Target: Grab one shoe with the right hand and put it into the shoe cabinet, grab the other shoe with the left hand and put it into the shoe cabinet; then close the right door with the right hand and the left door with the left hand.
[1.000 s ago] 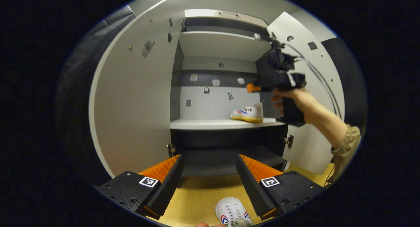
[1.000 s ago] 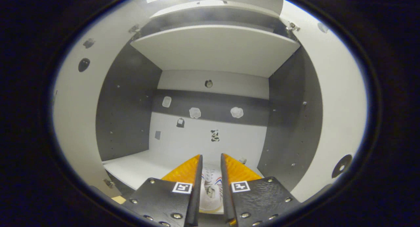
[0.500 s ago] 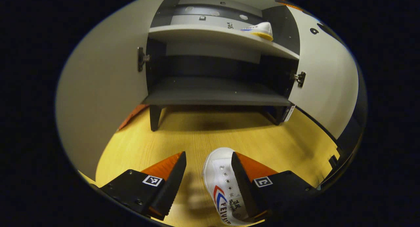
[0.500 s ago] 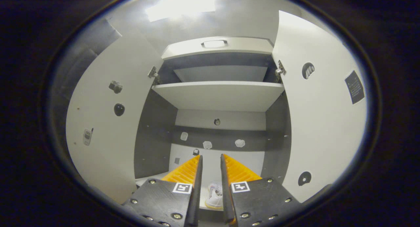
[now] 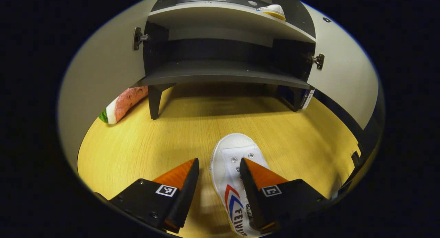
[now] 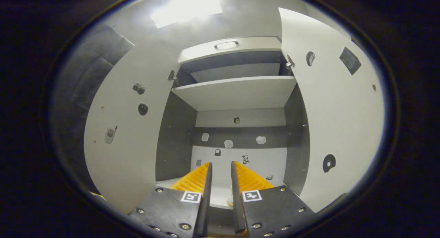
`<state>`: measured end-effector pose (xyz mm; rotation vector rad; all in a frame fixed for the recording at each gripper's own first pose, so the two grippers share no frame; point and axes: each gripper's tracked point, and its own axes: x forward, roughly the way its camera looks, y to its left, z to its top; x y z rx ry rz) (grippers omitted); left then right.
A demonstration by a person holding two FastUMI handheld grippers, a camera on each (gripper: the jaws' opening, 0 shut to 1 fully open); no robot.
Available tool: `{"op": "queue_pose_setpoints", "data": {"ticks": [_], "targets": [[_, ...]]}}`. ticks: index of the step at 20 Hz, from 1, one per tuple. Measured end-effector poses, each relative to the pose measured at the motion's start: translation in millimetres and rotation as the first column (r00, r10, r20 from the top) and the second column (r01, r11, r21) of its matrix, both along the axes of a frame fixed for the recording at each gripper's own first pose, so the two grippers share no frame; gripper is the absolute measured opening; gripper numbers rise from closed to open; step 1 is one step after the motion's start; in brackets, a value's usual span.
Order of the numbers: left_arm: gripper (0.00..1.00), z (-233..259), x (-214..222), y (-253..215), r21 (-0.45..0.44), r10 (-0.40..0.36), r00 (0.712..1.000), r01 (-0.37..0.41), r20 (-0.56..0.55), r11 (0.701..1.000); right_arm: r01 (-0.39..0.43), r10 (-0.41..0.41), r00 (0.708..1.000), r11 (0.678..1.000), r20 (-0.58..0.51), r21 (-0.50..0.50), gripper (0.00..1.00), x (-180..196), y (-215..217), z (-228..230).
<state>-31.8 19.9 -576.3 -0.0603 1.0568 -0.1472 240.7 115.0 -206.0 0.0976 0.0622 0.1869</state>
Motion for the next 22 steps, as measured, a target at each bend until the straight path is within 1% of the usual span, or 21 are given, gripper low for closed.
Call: {"op": "queue_pose_setpoints", "data": {"ticks": [1,4,5,6,8,9,10,11,12,13,14,15,17,19,20,22], "targets": [[0.72,-0.1,-0.3,-0.3,0.008,-0.004,1.000,0.004,0.008,1.000,-0.001,0.001,1.000,1.000,0.007,0.002,0.29,-4.9,-1.4,-5.0],[0.63,-3.7,-2.5,-3.7,0.017,-0.005,1.000,0.005,0.006,1.000,-0.001,0.000,1.000,0.999,0.020,0.033,0.29,-15.2,-5.4,-16.6],[0.57,-5.2,-1.9,-4.1,0.020,-0.009,1.000,0.009,0.002,1.000,-0.004,0.003,1.000,0.999,0.015,0.042,0.31,-17.9,-7.2,-23.1],[0.57,-5.8,-1.8,-6.1,0.009,-0.012,1.000,0.012,0.004,1.000,-0.003,0.002,1.000,0.999,0.008,0.051,0.29,-19.1,-9.2,-28.8],[0.58,-3.7,-4.5,-6.9,-0.012,0.003,1.000,-0.003,0.006,1.000,0.001,-0.001,1.000,0.998,-0.001,0.065,0.29,-21.5,-12.4,-39.6],[0.56,-8.1,-1.4,-8.4,-0.019,0.016,1.000,-0.016,0.012,1.000,0.000,0.000,1.000,0.997,-0.005,0.072,0.29,-22.9,-12.3,-44.3],[0.55,-8.4,-1.6,-8.8,-0.027,0.027,1.000,-0.027,0.013,0.999,-0.003,0.004,1.000,0.997,-0.009,0.081,0.29,-23.2,-11.3,-48.8],[0.63,-8.4,-2.6,-8.2,-0.034,0.041,0.999,-0.041,0.013,0.999,-0.008,0.009,1.000,0.996,-0.011,0.092,0.29,-25.2,-10.2,-53.6],[0.55,-8.4,-3.0,-8.8,-0.037,0.049,0.999,-0.049,0.012,0.998,-0.012,0.013,1.000,0.995,-0.012,0.101,0.29,-22.0,-9.3,-53.3],[0.55,-9.3,-3.6,-7.0,-0.032,0.056,0.998,-0.056,0.011,0.998,-0.015,0.016,1.000,0.994,-0.010,0.106,0.29,-20.6,-9.9,-54.8],[0.48,-9.0,-3.2,-6.9,-0.034,0.063,0.998,-0.062,0.010,0.997,-0.008,0.010,1.000,0.994,-0.013,0.106,0.26,-18.0,-12.2,-56.7],[0.54,-8.9,-3.4,-7.3,-0.035,0.063,0.998,-0.062,0.015,0.997,-0.002,0.004,1.000,0.995,-0.016,0.102,0.26,-17.4,-14.6,-59.1],[0.54,-7.9,-4.3,-6.5,-0.034,0.073,0.997,-0.072,0.019,0.997,0.004,-0.002,1.000,0.996,-0.020,0.091,0.26,-15.6,-15.0,-62.4],[0.54,-3.5,-3.5,-5.8,-0.030,0.066,0.998,-0.066,0.020,0.997,-0.006,0.008,1.000,0.996,-0.021,0.085,0.26,-15.4,-11.9,-63.7],[0.53,-4.7,-5.4,-5.9,-0.029,0.065,0.998,-0.065,0.002,0.997,-0.012,0.014,1.000,0.996,-0.021,0.085,0.29,-15.2,-10.3,-64.5],[0.53,-0.8,-6.0,-5.2,-0.036,0.081,0.997,-0.081,-0.001,0.996,-0.021,0.023,0.999,0.997,-0.023,0.077,0.29,-15.2,-7.9,-66.0]]}}
